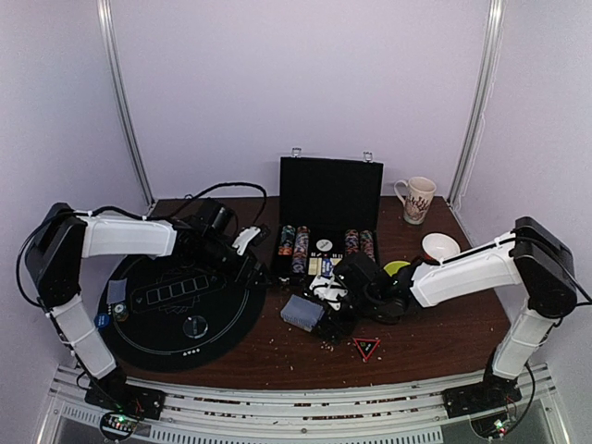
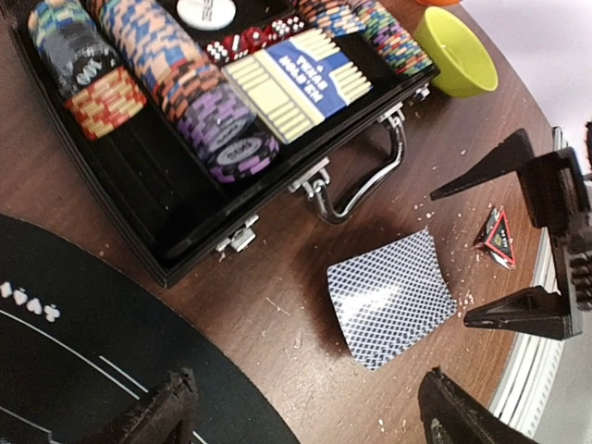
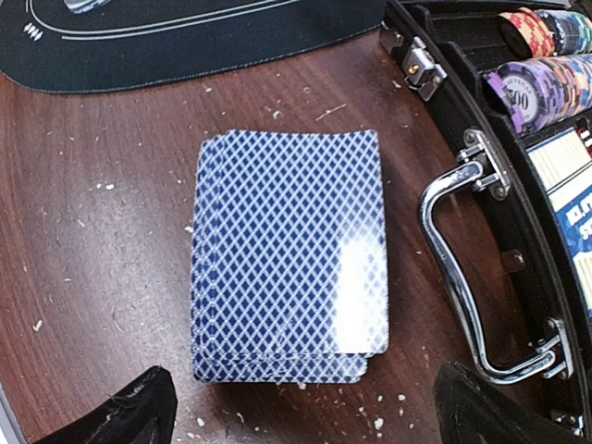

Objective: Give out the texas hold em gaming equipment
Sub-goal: Adjust the poker card in the face-down deck piles.

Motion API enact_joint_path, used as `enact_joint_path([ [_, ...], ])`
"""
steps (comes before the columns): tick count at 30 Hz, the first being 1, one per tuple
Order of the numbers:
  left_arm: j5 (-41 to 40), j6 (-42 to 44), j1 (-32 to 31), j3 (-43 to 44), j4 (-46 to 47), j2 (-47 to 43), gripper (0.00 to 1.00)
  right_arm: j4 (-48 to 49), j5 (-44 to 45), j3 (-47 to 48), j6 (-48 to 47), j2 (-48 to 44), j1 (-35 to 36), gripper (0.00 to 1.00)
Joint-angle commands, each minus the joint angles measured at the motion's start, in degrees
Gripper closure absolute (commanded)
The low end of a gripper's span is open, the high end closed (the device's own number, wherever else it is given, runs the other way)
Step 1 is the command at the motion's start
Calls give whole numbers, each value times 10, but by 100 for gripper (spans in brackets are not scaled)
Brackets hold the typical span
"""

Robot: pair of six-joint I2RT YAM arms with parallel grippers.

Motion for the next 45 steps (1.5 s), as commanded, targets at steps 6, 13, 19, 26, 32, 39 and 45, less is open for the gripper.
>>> enact_joint_path([
  [6, 44, -34, -14, -25, 66, 42, 21, 28, -11, -16, -13, 30, 9, 0],
  [13, 54, -51, -25, -25, 77, 72, 32, 29, -9, 0, -15, 57, 8, 5],
  [19, 69, -79, -27, -11, 98, 108, 47, 24, 0, 10, -20, 78, 9, 11],
  [26, 79, -95, -29, 13, 112, 142, 42, 35, 7, 22, -30, 98, 9, 13],
  [32, 95, -104, -36, 9, 135, 156, 28, 39, 6, 23, -32, 104, 8, 15],
  [39, 43, -101, -54, 29, 105, 165, 39, 59, 8, 17, -23, 102, 8, 16],
  [45, 5, -107, -76, 34, 87, 171, 48, 65, 11, 13, -22, 102, 9, 17],
])
